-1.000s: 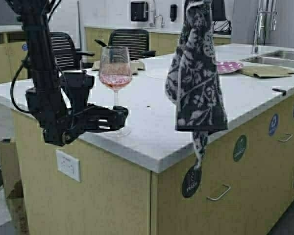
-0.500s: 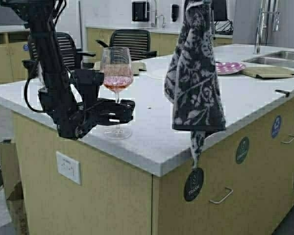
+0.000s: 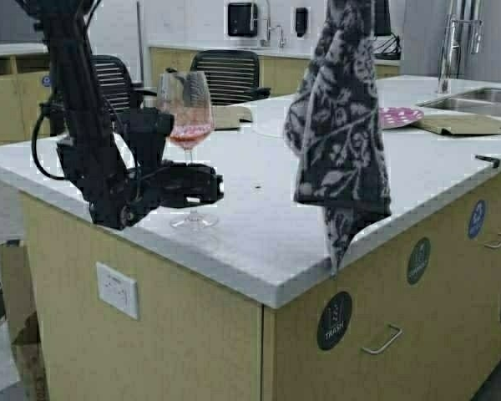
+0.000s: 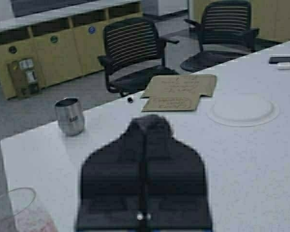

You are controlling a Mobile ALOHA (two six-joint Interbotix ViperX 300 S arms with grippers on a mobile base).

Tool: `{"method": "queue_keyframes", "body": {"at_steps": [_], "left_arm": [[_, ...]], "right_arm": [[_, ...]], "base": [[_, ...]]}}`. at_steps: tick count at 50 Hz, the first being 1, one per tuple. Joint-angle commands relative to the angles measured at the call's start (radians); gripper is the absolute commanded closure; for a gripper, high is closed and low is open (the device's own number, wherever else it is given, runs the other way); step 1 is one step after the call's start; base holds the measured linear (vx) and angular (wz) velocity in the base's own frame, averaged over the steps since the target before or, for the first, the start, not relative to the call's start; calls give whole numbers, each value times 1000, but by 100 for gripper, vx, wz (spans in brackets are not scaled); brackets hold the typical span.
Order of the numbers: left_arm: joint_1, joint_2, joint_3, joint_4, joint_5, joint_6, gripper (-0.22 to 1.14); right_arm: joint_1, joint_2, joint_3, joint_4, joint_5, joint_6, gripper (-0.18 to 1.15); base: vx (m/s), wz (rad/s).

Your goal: Get the cloth and wipe up the spill under the wine glass

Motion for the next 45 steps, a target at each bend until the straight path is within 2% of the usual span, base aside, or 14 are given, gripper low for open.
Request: {"method": "queue_keyframes", "body": {"at_steps": [1,17,24,37,45], "left_arm": [[-15,-133,48,9,-5,2,59],[-20,-393,175,9,74,0,59],[-20,-488,209,9,130,-2,59],[-21,-664,253,9,267,-66,59],[-21,-776,235,9,391,-120,59]], "right_arm": [[-35,43,-118,25,-25,3,90],[-67,356,-469,5,-25,0,90],[-66,485,-580,-35,-20,5,90],[15,638,-578,-63,-29,15,90],[84,747,-572,-61,-63,17,90]], "base": [[3,1],[1,0],[0,0],[0,0],[0,0]]}}
